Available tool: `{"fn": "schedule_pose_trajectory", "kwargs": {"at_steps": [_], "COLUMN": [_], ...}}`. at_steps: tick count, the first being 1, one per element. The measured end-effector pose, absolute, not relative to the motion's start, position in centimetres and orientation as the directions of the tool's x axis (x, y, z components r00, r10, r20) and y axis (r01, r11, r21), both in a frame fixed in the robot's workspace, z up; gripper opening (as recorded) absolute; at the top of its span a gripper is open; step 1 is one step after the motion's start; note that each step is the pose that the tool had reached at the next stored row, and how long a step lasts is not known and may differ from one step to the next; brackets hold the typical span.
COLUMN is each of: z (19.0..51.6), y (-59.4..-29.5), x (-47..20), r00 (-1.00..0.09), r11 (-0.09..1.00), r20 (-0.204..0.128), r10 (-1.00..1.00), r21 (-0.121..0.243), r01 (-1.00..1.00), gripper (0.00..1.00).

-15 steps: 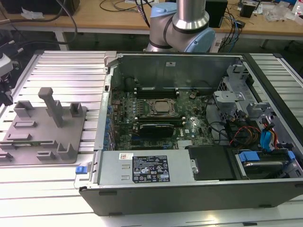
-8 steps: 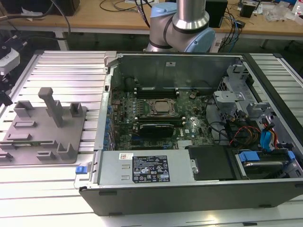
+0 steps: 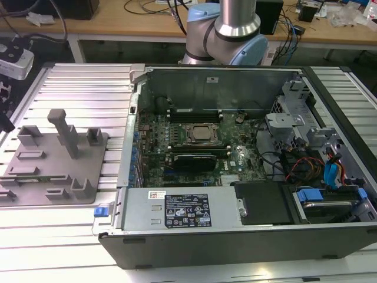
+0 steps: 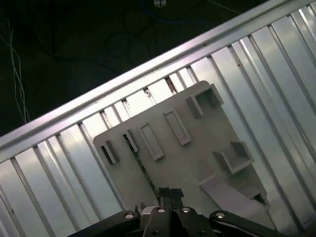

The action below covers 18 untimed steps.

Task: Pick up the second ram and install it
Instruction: 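Pick up the second ram and move it above second insertion slot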

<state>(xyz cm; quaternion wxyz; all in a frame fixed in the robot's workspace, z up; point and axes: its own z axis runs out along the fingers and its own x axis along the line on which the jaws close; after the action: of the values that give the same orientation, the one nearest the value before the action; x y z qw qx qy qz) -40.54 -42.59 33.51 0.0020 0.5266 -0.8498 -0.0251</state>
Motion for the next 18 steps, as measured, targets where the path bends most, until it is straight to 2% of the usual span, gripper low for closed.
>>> {"fn": "schedule_pose_trajectory", "kwargs": {"at_steps": [2, 6, 13, 18], "z": [33.51, 33.48, 32.93, 32.62], "y": [-42.59, -42.59, -42.59, -42.59], "x": [-40.53, -40.53, -40.51, -40.49], "r00": [-0.410, -0.204, -0.003, 0.007], "r11": [0.409, 0.203, 0.002, -0.008], "r20": [-0.023, -0.023, -0.023, -0.023], "r10": [-0.912, -0.979, -1.000, -1.000], "r21": [0.045, 0.044, 0.044, 0.044], "r01": [-0.912, -0.978, -0.999, -0.999], "gripper": [0.08, 0.08, 0.08, 0.08]}}
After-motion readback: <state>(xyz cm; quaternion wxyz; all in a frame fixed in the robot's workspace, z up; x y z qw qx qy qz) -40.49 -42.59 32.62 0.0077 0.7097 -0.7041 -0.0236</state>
